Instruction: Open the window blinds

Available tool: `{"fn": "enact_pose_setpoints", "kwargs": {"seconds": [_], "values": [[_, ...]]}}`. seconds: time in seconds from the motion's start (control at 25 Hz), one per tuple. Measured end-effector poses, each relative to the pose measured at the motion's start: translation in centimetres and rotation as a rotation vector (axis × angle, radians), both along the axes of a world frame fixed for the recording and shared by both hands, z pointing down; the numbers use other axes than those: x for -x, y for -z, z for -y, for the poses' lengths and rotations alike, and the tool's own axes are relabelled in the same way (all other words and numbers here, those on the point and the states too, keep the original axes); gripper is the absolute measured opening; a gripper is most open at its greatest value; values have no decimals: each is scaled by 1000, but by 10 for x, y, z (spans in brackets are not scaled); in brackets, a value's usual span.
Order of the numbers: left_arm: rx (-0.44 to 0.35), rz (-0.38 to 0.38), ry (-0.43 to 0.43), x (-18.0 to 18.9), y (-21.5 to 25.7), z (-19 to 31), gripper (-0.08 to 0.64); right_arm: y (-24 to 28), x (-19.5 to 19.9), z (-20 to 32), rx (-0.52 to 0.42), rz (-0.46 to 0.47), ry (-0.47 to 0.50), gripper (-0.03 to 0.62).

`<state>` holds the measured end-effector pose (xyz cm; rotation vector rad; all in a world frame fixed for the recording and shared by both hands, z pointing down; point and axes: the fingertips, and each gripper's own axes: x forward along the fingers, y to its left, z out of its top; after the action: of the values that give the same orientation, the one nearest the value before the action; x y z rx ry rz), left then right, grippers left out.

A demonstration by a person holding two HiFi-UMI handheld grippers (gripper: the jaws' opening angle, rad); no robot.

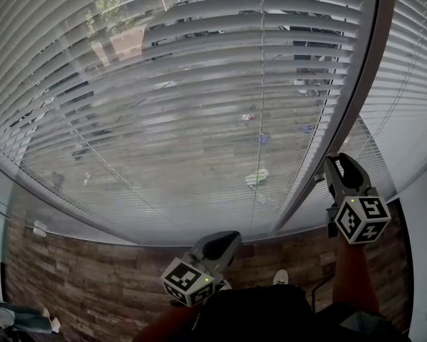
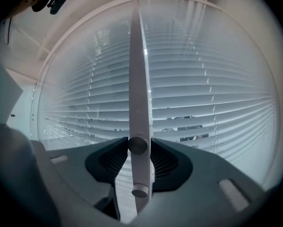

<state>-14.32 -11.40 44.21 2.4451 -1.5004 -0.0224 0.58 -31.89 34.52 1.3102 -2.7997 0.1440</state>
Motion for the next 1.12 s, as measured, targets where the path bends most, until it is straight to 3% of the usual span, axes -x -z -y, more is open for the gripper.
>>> {"fn": "enact_pose_setpoints", "kwargs": {"seconds": [0.52, 0.88, 1.12], "values": [[-6, -14, -3, -1, 3, -1, 0, -1, 3, 0, -37, -80, -7, 150], [-13, -7, -1, -1, 4, -1, 0, 0, 5, -1, -155, -268, -29, 149], [-7, -5, 5, -1, 2, -3, 0, 0, 8, -4, -282, -473, -54, 147]]}}
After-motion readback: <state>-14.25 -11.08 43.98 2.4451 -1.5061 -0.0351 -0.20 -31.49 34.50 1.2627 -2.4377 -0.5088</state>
